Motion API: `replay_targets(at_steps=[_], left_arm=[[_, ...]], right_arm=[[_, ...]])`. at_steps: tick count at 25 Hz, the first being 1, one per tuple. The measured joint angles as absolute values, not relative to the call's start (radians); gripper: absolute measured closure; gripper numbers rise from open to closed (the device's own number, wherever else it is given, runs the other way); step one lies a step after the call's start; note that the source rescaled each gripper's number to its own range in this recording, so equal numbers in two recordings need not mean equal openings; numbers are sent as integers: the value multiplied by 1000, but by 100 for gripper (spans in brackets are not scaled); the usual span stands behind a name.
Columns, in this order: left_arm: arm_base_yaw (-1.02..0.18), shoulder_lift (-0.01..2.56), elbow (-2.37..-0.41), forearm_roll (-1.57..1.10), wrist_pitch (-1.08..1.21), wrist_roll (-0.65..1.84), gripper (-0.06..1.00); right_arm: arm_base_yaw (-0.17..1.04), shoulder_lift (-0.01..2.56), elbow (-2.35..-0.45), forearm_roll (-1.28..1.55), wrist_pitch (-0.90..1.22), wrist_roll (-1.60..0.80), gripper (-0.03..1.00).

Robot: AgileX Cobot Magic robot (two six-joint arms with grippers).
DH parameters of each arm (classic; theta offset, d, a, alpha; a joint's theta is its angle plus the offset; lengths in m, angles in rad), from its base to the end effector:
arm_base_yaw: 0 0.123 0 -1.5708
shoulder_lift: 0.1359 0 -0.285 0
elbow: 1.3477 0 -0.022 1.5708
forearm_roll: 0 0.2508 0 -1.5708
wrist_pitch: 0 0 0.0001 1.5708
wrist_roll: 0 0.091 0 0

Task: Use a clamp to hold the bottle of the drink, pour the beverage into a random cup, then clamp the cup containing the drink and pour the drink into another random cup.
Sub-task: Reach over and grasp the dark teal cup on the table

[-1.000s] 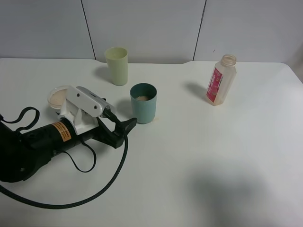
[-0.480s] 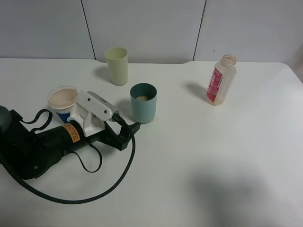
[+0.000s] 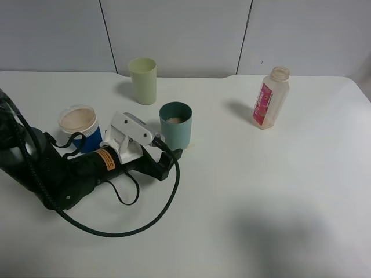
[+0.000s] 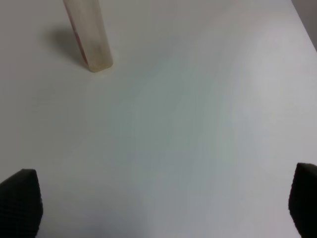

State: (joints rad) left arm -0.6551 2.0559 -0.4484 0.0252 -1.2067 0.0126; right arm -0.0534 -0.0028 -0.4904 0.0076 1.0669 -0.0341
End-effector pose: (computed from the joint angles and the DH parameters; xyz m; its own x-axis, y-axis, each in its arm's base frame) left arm 0.2263 -0.1765 0.0773 -0.2311 0.2048 -0.9511 0.6320 0.7749 0.0133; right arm -0.0044 0.0008 0.2741 -0.4681 -0.0055 -0.8837 0.0333 0.9992 -0.0238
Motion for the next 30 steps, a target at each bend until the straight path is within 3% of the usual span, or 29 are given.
replay_targets(at_steps=[18, 30], left_arm=[[-655, 2166, -637, 31, -1207, -24, -5], [-655, 2207, -656, 30, -1205, -24, -6]], right_arm=[[-53, -3, -490, 8, 1067, -34, -3], [-53, -3, -490, 8, 1067, -34, -3]])
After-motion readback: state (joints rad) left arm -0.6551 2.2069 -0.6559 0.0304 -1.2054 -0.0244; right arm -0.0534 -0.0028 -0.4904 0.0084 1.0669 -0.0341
